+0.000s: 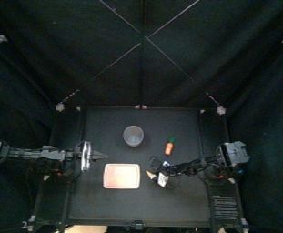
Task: Pick the ice cream then place it on the pink plate
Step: Place ice cream on the pink plate
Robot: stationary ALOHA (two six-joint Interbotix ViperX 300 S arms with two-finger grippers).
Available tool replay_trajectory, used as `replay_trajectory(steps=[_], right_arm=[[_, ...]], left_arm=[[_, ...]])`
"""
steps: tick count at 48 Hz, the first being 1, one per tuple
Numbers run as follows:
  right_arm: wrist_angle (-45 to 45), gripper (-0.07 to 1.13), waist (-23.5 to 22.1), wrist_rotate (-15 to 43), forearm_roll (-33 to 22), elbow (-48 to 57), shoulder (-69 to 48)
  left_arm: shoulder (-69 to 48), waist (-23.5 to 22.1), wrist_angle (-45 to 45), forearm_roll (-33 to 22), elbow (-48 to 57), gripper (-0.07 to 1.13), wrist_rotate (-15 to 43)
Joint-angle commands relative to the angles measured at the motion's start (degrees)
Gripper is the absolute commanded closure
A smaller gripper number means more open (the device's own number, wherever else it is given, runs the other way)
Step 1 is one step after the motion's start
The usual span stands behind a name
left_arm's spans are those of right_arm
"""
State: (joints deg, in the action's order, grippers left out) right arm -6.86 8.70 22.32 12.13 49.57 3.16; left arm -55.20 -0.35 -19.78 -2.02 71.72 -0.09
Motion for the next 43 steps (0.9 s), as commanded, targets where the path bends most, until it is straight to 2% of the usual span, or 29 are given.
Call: replay_trajectory(steps=[1,5,13,27,35,43], right_arm=[[-0.18,0.45,0.09,0.09,0.00,-0.79,-0.70],[-0.26,0.53,0.18,0.00,0.00,-1.05,-0.62],[0.09,0.52,-0.18,-0.62,-0.53,-3.16,-1.58],[0.62,0.52,-2.55,-0.18,-10.11,-13.62,-2.55],[0.70,0.52,-3.43,-0.18,-16.44,-22.76,3.60],[1.49,0.52,-4.31,-0.09,-19.07,-29.79,10.72]], left_arm=[[0.18,-0.09,-0.53,0.09,-0.62,1.09,0.00],[0.18,-0.09,-0.53,0.00,-0.62,1.09,0.00],[0.18,-0.09,-0.53,0.00,-0.44,1.09,0.00],[0.18,-0.09,-0.35,-0.09,-0.44,1.09,0.00],[0.18,-0.18,-0.09,-0.09,-0.35,1.09,-0.09],[0.00,-0.09,0.18,-0.09,-0.09,1.09,-0.09]])
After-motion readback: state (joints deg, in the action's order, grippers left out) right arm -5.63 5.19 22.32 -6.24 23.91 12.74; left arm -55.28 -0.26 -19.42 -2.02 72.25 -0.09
